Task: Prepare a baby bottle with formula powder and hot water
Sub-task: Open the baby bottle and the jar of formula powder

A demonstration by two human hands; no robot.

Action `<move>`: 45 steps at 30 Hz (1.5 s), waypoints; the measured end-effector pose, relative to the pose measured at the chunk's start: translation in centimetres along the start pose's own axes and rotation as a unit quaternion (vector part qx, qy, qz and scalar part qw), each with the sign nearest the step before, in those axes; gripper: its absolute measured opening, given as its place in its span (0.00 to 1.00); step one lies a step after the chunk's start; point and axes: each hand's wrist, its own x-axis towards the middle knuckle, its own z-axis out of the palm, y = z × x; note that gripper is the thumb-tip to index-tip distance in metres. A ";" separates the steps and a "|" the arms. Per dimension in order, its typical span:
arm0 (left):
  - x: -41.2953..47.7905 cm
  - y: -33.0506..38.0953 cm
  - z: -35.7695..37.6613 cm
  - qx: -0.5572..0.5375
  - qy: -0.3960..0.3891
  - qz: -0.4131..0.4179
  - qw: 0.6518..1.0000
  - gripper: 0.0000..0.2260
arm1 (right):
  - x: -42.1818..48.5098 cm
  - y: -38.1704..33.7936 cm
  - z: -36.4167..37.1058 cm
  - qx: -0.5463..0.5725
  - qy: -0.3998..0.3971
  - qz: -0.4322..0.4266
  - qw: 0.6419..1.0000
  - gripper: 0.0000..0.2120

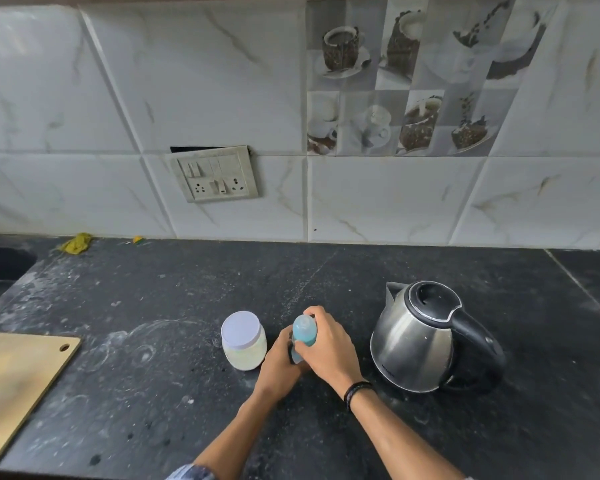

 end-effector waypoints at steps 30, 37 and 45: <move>1.3 -1.8 -0.5 0.024 -0.017 0.081 0.996 0.26 | 1.1 -0.9 0.0 -0.053 -0.019 0.003 0.998 0.22; 1.2 -1.9 -0.7 0.023 -0.028 0.073 0.997 0.26 | 1.7 -0.6 -0.8 -0.057 -0.073 -0.026 0.995 0.21; 1.1 -2.0 -0.4 0.012 -0.018 0.061 0.998 0.26 | 2.2 -1.4 -1.6 -0.100 -0.126 -0.037 0.986 0.30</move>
